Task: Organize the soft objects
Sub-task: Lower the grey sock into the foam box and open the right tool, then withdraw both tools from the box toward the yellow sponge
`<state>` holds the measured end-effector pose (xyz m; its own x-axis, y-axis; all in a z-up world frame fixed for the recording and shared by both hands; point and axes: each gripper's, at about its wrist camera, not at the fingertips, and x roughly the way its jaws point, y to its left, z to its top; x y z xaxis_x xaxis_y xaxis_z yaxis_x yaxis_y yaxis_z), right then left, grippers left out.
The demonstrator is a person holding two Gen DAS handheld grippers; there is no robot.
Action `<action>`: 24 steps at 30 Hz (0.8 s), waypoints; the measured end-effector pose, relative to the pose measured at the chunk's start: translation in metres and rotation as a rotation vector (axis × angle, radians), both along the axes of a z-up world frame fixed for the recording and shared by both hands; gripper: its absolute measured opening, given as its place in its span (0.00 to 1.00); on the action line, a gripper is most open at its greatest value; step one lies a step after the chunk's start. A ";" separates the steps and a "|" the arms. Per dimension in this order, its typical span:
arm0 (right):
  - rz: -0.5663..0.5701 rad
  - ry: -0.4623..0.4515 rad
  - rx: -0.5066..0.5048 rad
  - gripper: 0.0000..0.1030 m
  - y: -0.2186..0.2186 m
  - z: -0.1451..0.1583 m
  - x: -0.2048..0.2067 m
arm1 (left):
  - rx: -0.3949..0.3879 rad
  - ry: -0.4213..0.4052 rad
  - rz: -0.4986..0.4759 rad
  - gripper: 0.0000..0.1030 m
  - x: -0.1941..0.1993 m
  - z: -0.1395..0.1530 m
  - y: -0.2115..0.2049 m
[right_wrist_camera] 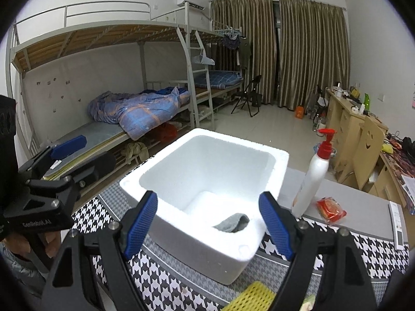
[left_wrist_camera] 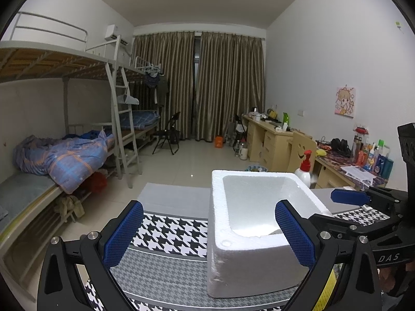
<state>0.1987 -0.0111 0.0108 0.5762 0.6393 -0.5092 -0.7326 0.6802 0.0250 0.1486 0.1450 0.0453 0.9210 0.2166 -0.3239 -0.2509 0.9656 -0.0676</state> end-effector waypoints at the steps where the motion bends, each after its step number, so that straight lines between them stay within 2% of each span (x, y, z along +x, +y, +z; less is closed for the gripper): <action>1: -0.004 -0.002 0.005 0.82 -0.003 -0.001 -0.002 | 0.000 0.000 -0.001 0.99 -0.001 0.000 -0.001; 4: -0.014 -0.011 0.018 0.85 -0.008 -0.001 -0.005 | 0.001 0.001 -0.005 0.99 -0.003 0.000 -0.003; 8: -0.027 -0.032 0.044 0.96 -0.014 0.000 -0.011 | 0.005 0.000 -0.010 0.99 -0.007 0.002 -0.010; 10: -0.033 -0.043 0.050 0.99 -0.016 0.001 -0.013 | 0.005 -0.003 -0.012 0.99 -0.009 0.002 -0.012; 24: -0.080 -0.077 0.073 0.99 -0.032 0.002 -0.017 | 0.008 -0.004 -0.032 0.99 -0.014 0.005 -0.028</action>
